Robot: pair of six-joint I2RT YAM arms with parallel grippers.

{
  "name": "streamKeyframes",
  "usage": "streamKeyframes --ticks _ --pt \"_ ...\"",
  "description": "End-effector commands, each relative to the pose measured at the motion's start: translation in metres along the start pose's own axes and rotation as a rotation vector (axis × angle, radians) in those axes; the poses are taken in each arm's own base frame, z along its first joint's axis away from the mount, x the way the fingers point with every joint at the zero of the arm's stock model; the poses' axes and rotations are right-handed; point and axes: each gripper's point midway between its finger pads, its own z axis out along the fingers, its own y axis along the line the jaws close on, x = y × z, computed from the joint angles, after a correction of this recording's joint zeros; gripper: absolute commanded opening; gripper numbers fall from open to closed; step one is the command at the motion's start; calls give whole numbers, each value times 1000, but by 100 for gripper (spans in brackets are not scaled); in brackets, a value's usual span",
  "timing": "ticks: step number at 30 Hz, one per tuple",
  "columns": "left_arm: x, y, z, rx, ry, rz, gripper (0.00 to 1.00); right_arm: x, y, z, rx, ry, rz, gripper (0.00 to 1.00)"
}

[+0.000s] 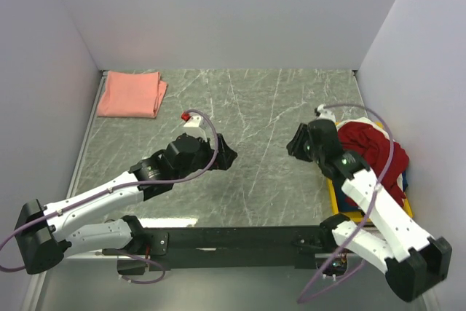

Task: Fold and stack the t-shirts
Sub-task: Grab the tshirt from the pile

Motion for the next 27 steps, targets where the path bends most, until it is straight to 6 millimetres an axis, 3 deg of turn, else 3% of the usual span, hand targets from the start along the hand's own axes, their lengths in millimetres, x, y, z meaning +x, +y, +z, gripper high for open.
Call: streamKeyframes --ticks 1,3,4,7,8,13,17,21,27 --pt "-13 -20 -4 52 4 21 92 -66 -11 -1 157 -139 27 42" --pt "-10 -21 -6 65 24 25 92 -90 -22 -3 231 -167 46 44" --pt "-8 -21 -7 65 30 26 93 -101 -47 0 327 -183 82 45" --pt "-8 -16 -10 40 36 33 95 -122 -82 -8 461 -219 148 46" --pt "-8 -14 -10 35 36 41 95 -132 -103 -16 526 -252 186 46" --pt "-10 -5 -14 0 33 72 98 -149 -153 -49 731 -351 256 51" --pt "-9 1 -15 -12 61 104 98 -149 -177 -54 827 -353 301 51" --pt "-14 0 -19 -10 66 117 98 -133 -206 -47 911 -311 351 52" --pt "-7 3 -20 -6 82 119 99 -111 -230 -33 936 -274 398 52"
